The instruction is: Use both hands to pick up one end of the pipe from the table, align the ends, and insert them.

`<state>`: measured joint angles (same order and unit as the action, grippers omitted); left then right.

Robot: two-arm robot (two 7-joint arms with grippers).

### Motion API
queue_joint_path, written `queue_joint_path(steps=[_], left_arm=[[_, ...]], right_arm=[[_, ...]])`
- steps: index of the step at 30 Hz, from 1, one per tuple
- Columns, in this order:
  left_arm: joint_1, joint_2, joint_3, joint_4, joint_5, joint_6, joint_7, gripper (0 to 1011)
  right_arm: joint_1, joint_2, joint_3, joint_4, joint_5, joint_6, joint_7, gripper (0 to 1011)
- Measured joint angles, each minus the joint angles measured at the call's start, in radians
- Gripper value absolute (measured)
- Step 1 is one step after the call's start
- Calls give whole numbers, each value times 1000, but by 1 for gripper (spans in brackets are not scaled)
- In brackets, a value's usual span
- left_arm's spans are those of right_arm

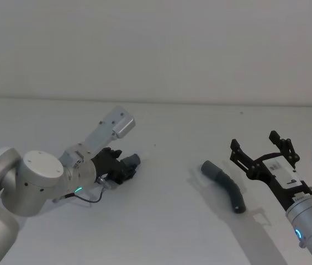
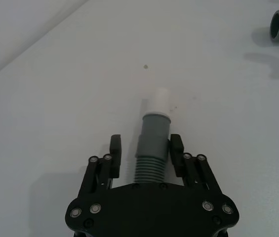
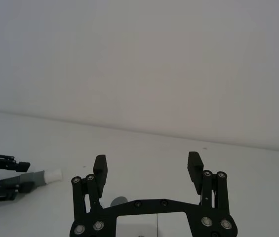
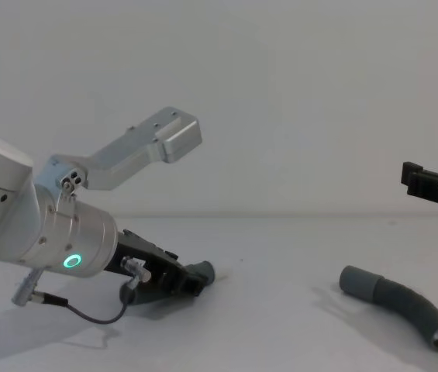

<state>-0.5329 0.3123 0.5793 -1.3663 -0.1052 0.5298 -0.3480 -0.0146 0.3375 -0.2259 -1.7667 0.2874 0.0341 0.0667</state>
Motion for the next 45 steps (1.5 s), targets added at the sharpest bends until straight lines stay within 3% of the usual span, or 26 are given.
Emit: queue_joint_path(steps=[5,9,20,27,31,45], left_arm=[[-1,-1,0,3,1,-1,-1,435],[-2,-2,0,5,1,-1,-1,365],[-3,-3,0,7,2,-2,-2,360],[-3,-3,0,8,2,-3,-2,360],[-3,-4,0,8,2,-2,-2,360],[-3,-4,0,9,2,-2,-2,360]], right_arm=[[0,0,0,0,0,0,0,1000],[0,0,0,0,0,0,0,1000],[0,1,0,0,-1,1,2,1001],[6,23,-11,2,-10,28,30,1000],[13,42,-21,2,-18,60,56,1000],[74,109,-61,11,-29,255,161,1000]])
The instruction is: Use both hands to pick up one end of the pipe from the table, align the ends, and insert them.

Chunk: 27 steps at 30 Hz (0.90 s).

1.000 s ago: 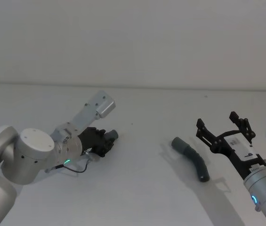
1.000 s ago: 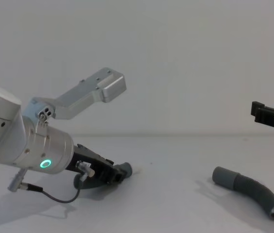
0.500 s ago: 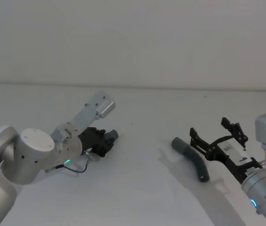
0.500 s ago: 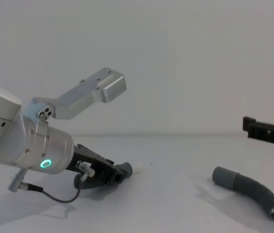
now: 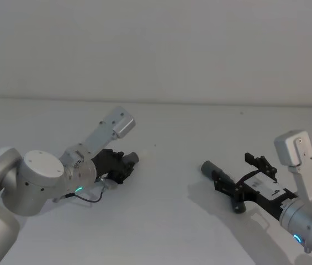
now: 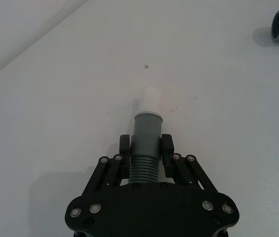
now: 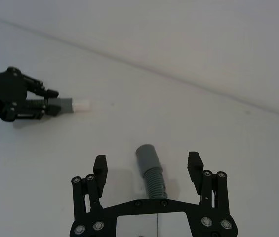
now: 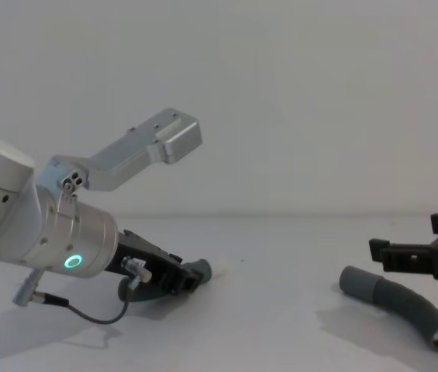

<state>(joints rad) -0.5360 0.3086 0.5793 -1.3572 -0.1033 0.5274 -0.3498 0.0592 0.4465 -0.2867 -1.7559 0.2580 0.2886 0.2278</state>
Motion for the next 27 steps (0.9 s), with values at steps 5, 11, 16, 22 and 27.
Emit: queue_joint_path(steps=[5,11,16,22,27], left_arm=[[0,0,0,0,0,0,0,360],[0,0,0,0,0,0,0,360],[0,0,0,0,0,0,0,360],[0,0,0,0,0,0,0,360],[0,0,0,0,0,0,0,360]], right_arm=[[26,8,-3,4,7,59,26,1000],[60,11,-3,10,24,126,55,1000],[86,18,-7,21,33,164,74,1000],[107,26,-17,37,37,189,91,1000],[125,30,-27,61,41,207,106,1000]])
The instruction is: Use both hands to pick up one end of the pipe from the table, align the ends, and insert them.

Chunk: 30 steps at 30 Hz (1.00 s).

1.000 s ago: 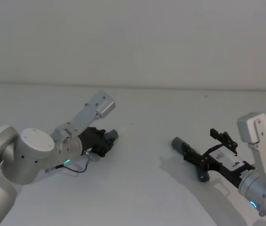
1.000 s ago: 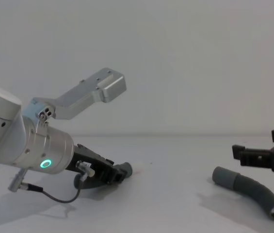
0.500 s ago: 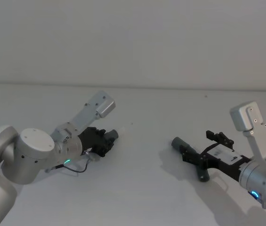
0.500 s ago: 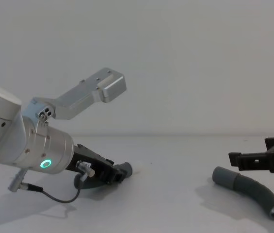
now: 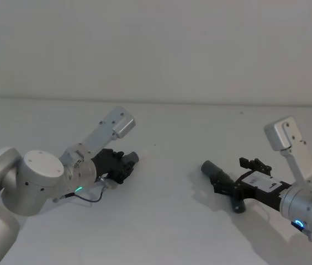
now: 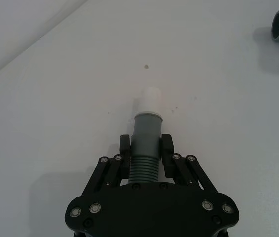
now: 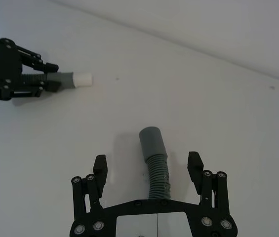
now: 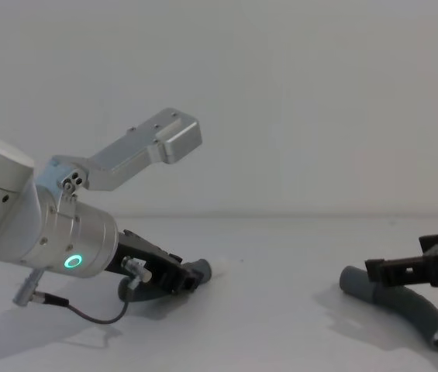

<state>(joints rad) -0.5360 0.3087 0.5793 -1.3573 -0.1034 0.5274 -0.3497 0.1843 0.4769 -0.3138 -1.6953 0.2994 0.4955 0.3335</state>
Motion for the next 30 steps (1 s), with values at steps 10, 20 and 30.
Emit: queue_joint_path(steps=[10,20,30], left_arm=[[0,0,0,0,0,0,0,360],[0,0,0,0,0,0,0,360],[0,0,0,0,0,0,0,360]], right_arm=[[35,-7,-20,64,6,13,14,1000],[65,-19,-30,119,18,26,21,1000],[88,-25,-37,150,31,43,23,1000]])
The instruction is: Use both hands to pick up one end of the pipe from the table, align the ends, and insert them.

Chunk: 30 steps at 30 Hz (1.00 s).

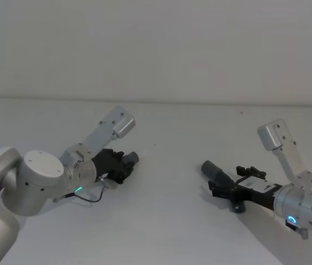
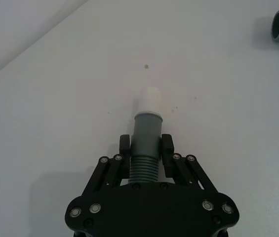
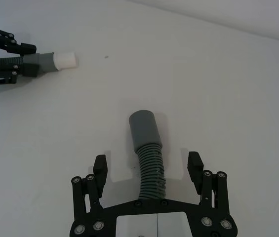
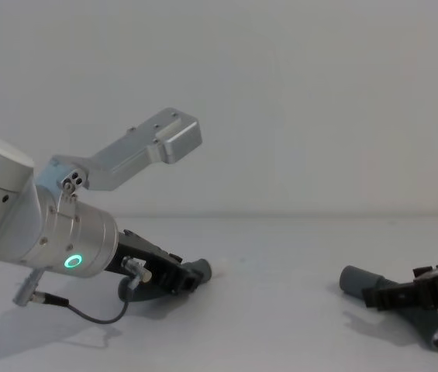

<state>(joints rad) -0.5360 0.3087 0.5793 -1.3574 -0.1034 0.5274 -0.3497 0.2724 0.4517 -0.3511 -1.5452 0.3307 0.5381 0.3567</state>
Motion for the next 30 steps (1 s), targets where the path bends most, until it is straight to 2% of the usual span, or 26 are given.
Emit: queue_joint_path(steps=[30], left_arm=[[0,0,0,0,0,0,0,360]], right_arm=[[20,2,-19,25,17,21,-3,1000]])
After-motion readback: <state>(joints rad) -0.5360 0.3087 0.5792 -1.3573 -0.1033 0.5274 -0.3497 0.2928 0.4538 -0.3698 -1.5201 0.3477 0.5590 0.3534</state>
